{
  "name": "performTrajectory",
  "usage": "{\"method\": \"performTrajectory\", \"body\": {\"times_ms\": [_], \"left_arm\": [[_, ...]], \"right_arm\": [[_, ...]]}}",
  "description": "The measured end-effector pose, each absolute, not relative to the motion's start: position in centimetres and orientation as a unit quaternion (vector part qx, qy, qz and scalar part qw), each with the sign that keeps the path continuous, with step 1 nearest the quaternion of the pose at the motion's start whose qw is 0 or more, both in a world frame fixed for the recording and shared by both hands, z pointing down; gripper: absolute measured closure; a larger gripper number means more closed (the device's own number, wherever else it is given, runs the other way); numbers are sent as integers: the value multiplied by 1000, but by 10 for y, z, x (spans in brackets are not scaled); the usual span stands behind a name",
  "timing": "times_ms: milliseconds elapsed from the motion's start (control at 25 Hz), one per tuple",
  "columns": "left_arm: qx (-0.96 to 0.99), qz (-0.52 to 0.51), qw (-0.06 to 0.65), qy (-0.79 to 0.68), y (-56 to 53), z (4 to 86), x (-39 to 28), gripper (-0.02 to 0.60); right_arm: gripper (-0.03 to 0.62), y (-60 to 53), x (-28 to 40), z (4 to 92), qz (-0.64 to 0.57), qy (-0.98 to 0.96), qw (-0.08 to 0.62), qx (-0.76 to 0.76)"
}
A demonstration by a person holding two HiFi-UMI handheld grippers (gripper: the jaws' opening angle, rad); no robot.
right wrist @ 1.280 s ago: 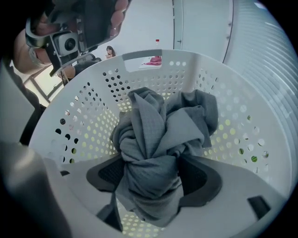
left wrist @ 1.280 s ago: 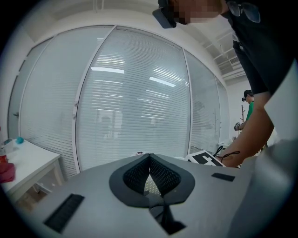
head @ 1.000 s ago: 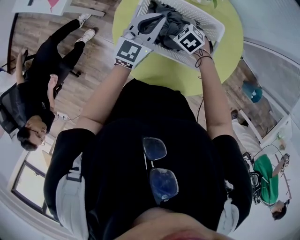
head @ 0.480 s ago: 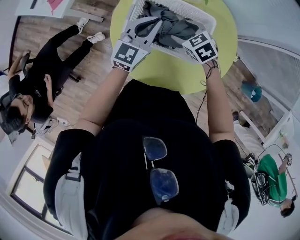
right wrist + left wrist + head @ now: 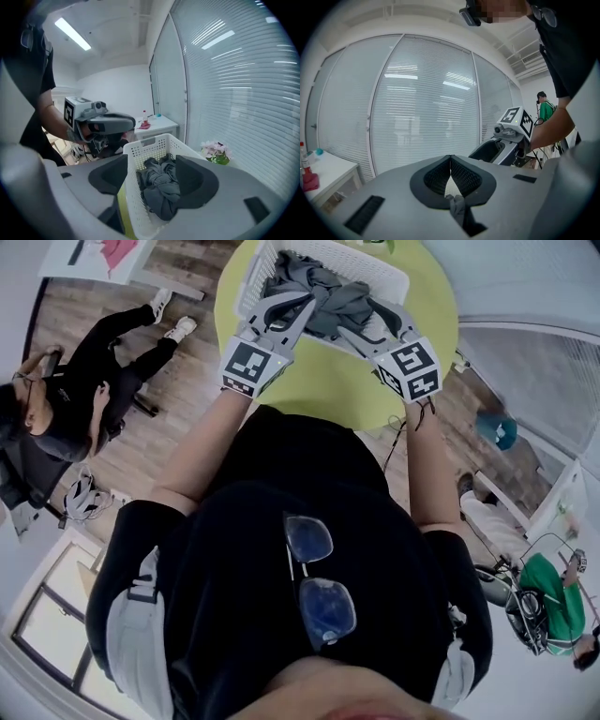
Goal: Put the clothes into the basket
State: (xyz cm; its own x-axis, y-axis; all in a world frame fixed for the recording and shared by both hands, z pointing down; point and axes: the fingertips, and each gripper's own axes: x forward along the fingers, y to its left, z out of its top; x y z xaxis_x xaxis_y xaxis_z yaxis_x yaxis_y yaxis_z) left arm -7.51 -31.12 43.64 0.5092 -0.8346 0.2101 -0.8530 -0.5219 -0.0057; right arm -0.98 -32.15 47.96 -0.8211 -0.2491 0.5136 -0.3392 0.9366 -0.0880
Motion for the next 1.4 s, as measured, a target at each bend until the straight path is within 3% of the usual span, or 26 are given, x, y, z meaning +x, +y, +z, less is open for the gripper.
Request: {"method": "performTrajectory", "body": {"times_ms": [200, 400, 520, 600, 880, 1400], "left_arm": [[876, 84, 46, -473, -298, 420, -58, 571], [883, 67, 44, -462, -278, 400, -42, 571], [889, 53, 33, -453, -267, 384, -31, 571], [893, 42, 32, -447, -261, 373, -23, 571], [902, 3, 20, -431, -250, 350, -5, 572], [907, 7, 14, -420, -244, 347, 9, 572]], "right_arm": [[294, -308, 10, 436, 96, -968, 155, 169], [413, -289, 26, 390, 68, -980, 82, 169], [522, -280, 32, 366, 48, -984, 52, 163], [546, -275, 38, 353, 43, -986, 31, 157], [568, -265, 48, 333, 38, -988, 2, 150], [569, -258, 54, 338, 25, -988, 16, 151]]}}
